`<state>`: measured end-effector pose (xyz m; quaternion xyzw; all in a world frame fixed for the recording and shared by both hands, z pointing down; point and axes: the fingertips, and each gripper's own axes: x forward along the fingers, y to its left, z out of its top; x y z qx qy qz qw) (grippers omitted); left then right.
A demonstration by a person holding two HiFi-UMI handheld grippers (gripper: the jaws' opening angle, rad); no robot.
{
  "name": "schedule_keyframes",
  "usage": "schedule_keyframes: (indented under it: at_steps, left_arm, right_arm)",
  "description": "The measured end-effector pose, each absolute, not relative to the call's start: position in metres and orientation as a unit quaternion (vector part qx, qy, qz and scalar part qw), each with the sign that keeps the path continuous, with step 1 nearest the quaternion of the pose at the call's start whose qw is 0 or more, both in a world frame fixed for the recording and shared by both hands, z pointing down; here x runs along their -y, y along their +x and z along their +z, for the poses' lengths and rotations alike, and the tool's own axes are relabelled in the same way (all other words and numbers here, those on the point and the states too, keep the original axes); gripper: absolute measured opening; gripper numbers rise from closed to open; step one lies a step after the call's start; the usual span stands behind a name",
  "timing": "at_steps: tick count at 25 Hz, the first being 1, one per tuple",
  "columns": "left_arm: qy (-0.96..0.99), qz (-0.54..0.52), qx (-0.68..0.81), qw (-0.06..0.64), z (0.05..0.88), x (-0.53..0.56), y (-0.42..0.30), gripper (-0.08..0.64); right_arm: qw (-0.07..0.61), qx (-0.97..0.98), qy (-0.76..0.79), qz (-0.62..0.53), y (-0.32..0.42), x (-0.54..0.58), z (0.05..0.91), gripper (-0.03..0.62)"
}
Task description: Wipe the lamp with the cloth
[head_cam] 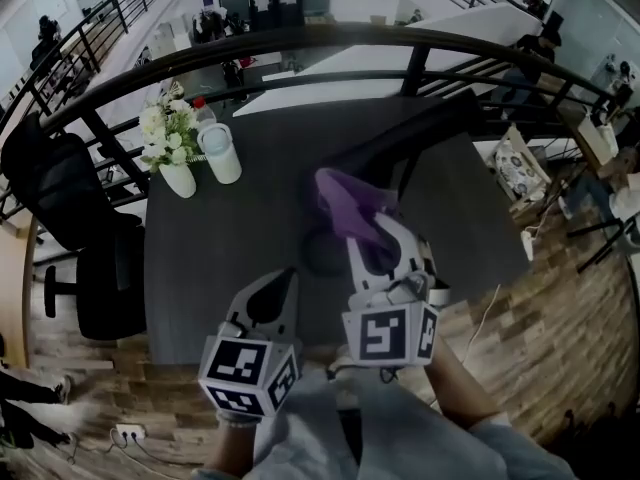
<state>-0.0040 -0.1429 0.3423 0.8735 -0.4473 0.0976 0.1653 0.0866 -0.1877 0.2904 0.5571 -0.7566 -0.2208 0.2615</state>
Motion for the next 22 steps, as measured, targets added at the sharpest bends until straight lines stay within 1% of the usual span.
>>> schedule_keyframes:
  at_steps: [7, 17, 22]
  left_arm:
    - [0.885, 0.100, 0.426, 0.161, 0.341, 0.144, 0.019, 0.014]
    - [0.892, 0.100, 0.410, 0.161, 0.342, 0.148, 0.039, 0.014]
    - [0.893, 0.102, 0.408, 0.160, 0.343, 0.147, 0.047, 0.014]
  right_arm:
    - [0.254, 0.733, 0.597, -0.204, 0.130, 0.177, 0.287, 0.057]
    - [0.268, 0.686, 0.652, -0.179, 0.200, 0.179, 0.283, 0.057]
    - [0.243, 0.674, 0.680, -0.155, 0.235, 0.184, 0.272, 0.057]
